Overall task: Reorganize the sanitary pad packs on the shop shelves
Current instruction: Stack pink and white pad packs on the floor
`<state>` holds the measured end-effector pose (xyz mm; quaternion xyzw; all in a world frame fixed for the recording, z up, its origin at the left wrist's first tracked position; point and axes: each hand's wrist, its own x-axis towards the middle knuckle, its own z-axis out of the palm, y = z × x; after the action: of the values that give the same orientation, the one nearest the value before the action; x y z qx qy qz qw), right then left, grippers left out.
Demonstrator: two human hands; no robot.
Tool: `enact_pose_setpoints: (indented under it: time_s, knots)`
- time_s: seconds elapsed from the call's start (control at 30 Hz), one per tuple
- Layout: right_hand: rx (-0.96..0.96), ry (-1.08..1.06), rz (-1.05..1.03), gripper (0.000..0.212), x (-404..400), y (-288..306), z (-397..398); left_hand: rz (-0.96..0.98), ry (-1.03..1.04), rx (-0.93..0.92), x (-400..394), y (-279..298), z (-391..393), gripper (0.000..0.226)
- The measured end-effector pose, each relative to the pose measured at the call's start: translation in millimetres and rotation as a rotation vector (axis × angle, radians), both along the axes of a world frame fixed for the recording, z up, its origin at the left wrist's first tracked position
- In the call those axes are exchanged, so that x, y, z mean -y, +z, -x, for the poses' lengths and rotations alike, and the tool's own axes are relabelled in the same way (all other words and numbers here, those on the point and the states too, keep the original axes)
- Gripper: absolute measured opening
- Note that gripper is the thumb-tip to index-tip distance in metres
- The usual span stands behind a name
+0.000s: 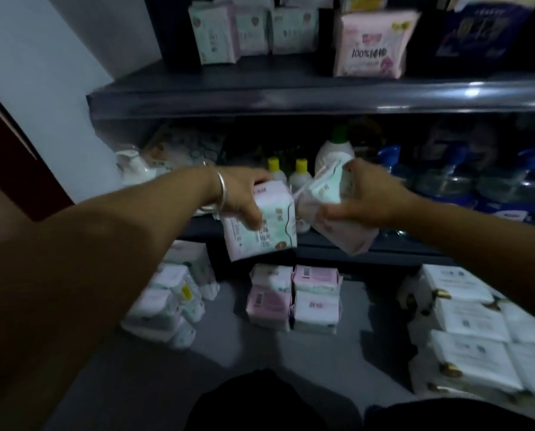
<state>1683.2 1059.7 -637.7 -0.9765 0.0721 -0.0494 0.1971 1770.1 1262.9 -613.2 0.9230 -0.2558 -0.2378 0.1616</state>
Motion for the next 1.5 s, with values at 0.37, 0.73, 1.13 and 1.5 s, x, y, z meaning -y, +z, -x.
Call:
enact_pose_setpoints:
  time_s: [0.37, 0.73, 1.13, 1.5]
  knots:
    - [-0.102, 0.307, 0.682, 0.110, -8, -173, -23, -0.226, -0.231, 0.224, 14, -198, -46, 0.086]
    - [-0.086, 0.444, 0.598, 0.097, 0, -271, -32, -0.218, -0.318, 0.358, 25, -268, -64, 0.088]
    - [-0.143, 0.345, 0.512, 0.077, -11, -256, -49, -0.341, -0.371, 0.266, 30, -256, -69, 0.108]
    - [0.132, 0.539, 0.291, 0.038, -4, -68, -89, -0.084, -0.397, 0.195, 44, -90, -101, 0.061]
